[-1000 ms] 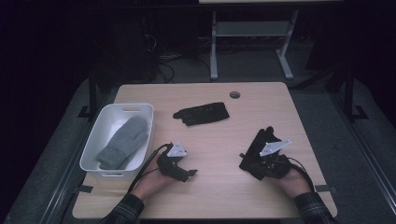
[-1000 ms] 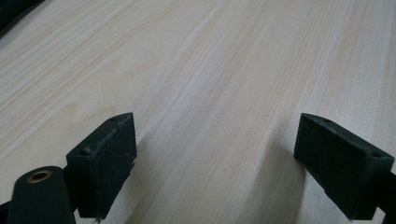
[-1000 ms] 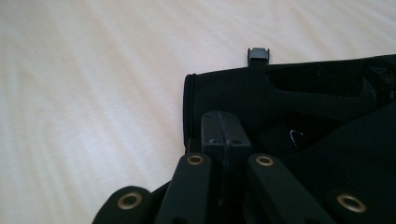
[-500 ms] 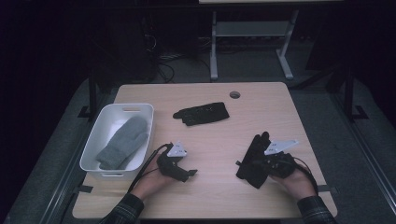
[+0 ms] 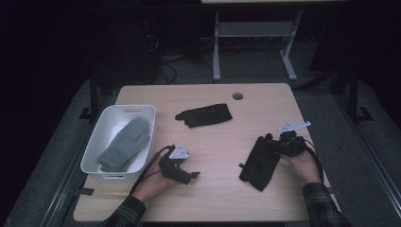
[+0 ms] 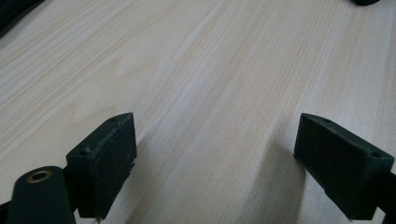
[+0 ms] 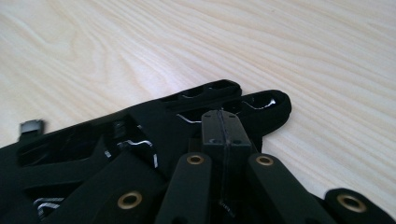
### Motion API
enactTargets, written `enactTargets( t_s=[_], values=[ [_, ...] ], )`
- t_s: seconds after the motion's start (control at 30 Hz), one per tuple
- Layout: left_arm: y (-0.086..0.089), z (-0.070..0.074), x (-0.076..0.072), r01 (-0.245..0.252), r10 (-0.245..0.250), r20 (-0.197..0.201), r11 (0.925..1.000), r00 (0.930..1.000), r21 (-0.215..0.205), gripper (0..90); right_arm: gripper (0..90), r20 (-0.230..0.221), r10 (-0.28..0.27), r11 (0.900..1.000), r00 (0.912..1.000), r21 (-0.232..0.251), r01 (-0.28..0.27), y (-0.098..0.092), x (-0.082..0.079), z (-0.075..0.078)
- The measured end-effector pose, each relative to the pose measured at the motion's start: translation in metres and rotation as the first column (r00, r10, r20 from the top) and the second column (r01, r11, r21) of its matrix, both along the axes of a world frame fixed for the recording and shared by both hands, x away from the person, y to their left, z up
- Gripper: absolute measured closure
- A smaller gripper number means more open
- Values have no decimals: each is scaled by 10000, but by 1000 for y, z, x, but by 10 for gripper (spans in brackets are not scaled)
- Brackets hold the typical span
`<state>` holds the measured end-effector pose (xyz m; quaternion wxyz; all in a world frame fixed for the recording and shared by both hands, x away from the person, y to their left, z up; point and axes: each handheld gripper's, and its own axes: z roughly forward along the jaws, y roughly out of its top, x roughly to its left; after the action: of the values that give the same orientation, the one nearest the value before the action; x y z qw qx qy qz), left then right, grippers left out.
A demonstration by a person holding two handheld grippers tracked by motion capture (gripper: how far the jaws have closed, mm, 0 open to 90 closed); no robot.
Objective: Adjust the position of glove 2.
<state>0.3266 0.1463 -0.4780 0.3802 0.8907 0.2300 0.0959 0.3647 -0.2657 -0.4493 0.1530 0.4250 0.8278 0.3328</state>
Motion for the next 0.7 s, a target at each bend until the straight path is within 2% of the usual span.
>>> enactTargets(
  t_s=[0.13,0.2,0.27,0.43,0.7],
  values=[
    [0,0,0,2,-2,1,10000,10000,1,121,900,-439,-17,9998,9990,-213,8,4,7,-9],
    [0,0,0,5,-5,3,10000,10000,4,121,900,-483,-36,10000,9988,-54,34,6,8,-11],
    [0,0,0,-11,11,-1,10000,10000,-22,121,900,-495,77,9999,9987,-88,-82,11,9,-11],
    [0,0,0,6,-6,7,10000,10000,-1,121,900,-440,737,9970,9963,-205,-746,33,8,-10],
    [0,0,0,-1,1,15,10000,10000,-27,121,900,-490,1698,9847,9843,-306,-1714,71,1,-9]
  ],
)
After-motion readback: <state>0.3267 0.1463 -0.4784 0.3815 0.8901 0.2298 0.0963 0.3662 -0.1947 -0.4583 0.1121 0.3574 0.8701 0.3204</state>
